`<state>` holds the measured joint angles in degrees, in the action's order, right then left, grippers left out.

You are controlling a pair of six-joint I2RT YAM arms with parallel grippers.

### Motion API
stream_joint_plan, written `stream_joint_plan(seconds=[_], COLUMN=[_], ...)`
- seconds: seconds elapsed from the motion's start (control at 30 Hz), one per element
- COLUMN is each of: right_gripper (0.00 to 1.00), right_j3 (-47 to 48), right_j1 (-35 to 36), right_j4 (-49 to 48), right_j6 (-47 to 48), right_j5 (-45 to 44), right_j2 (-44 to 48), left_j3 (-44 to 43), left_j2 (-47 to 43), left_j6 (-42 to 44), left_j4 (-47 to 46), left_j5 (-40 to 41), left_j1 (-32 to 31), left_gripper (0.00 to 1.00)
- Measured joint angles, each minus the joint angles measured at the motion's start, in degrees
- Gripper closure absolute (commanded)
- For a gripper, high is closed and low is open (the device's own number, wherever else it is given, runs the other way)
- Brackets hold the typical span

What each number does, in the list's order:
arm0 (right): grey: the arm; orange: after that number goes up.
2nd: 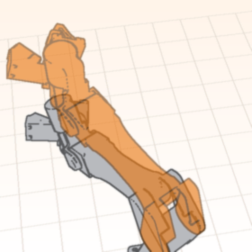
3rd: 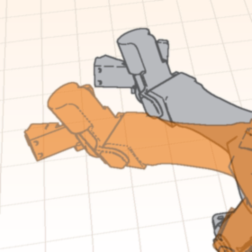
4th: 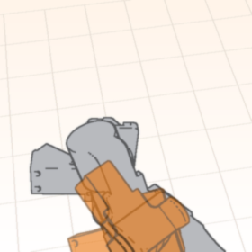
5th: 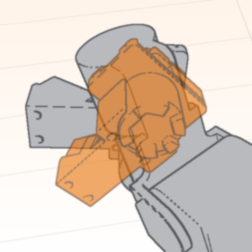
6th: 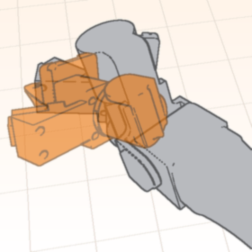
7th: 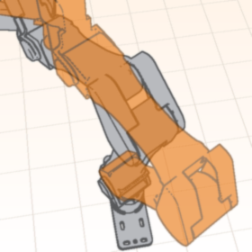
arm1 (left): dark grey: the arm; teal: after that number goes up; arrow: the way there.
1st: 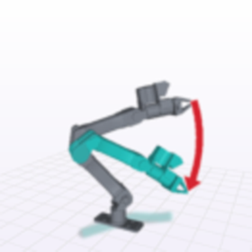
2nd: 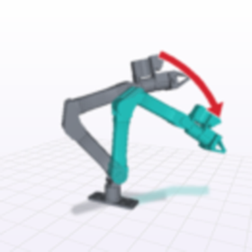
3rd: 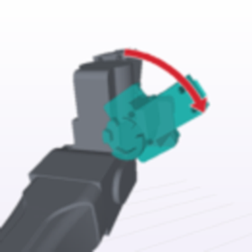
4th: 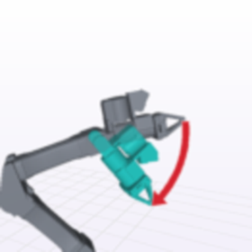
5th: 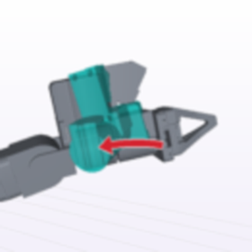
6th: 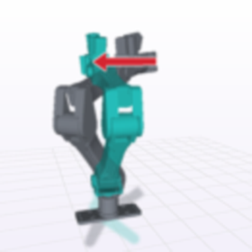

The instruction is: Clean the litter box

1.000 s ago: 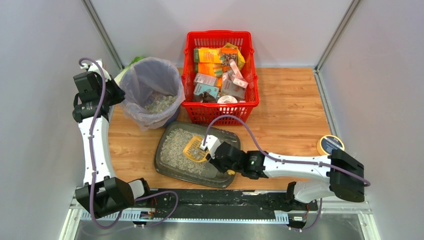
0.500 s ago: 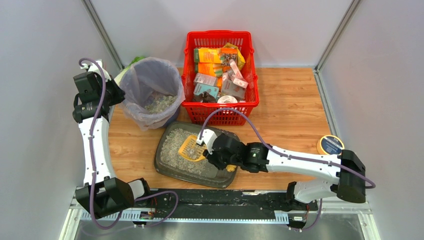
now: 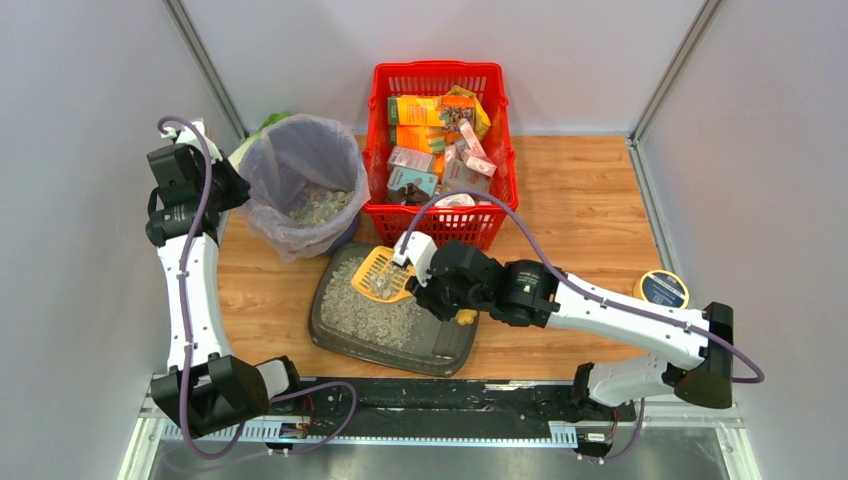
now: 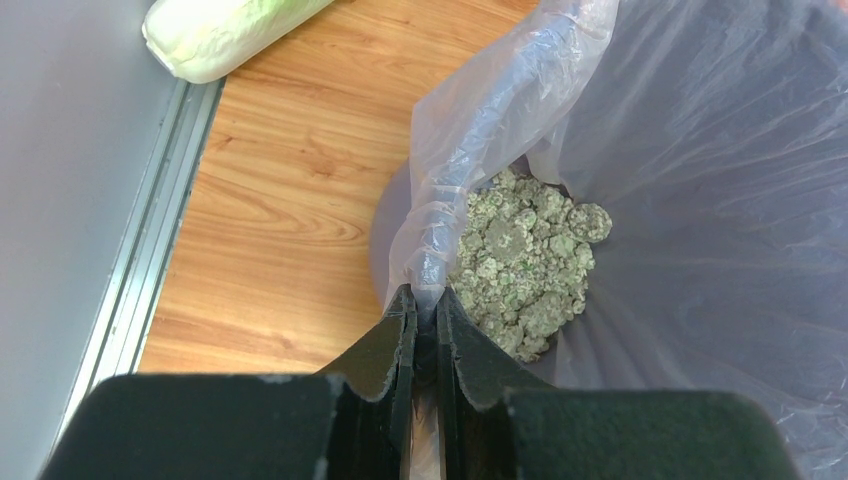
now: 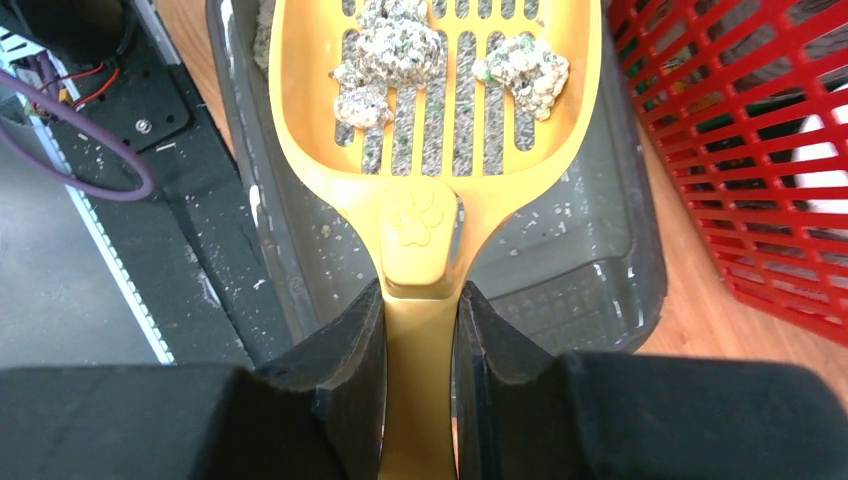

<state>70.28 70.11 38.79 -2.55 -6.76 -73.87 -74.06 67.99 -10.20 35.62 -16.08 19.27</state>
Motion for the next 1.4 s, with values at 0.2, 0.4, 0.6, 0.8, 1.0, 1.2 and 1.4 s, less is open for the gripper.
stream_joint_plan(seconds=[0.2, 0.4, 0.6, 0.8, 1.0, 1.2, 1.4], right_gripper=[1.00, 1.00, 1.00, 1.00, 1.00, 1.00, 1.00], right_j3=[6.80, 15.37, 23.71, 30.05, 37.20, 44.44, 44.39], right_j1=[-2.25, -2.60, -4.68, -7.19, -10.49, -13.64, -18.56], right_j4=[1.92, 3.26, 3.85, 2.62, 1.62, -1.27, -8.72], right_j6=[3.08, 6.60, 9.68, 10.93, 9.77, 2.69, -12.44], right_j5=[0.90, 1.86, 3.93, 7.54, 13.11, 19.28, 29.22], right_j2=[-3.58, -6.97, -10.54, -17.31, -24.76, -30.16, -32.04], left_j3=[0.15, 0.13, 0.15, 0.28, 1.73, 2.16, 2.19], left_j2=[-0.07, -0.07, -0.17, -0.26, -1.84, -2.40, -2.40], left_j6=[-0.07, -0.09, 0.07, 0.09, 0.15, 0.20, 0.20], left_j4=[-0.24, -0.11, -0.17, -0.33, -0.76, -0.74, -0.74], left_j5=[0.11, 1.29, 2.93, 3.19, 3.74, 4.15, 4.17], left_j1=[0.00, -0.37, -1.18, -1.27, -1.29, -1.29, -1.29], left_gripper=[1.00, 1.00, 1.00, 1.00, 1.00, 1.00, 1.00])
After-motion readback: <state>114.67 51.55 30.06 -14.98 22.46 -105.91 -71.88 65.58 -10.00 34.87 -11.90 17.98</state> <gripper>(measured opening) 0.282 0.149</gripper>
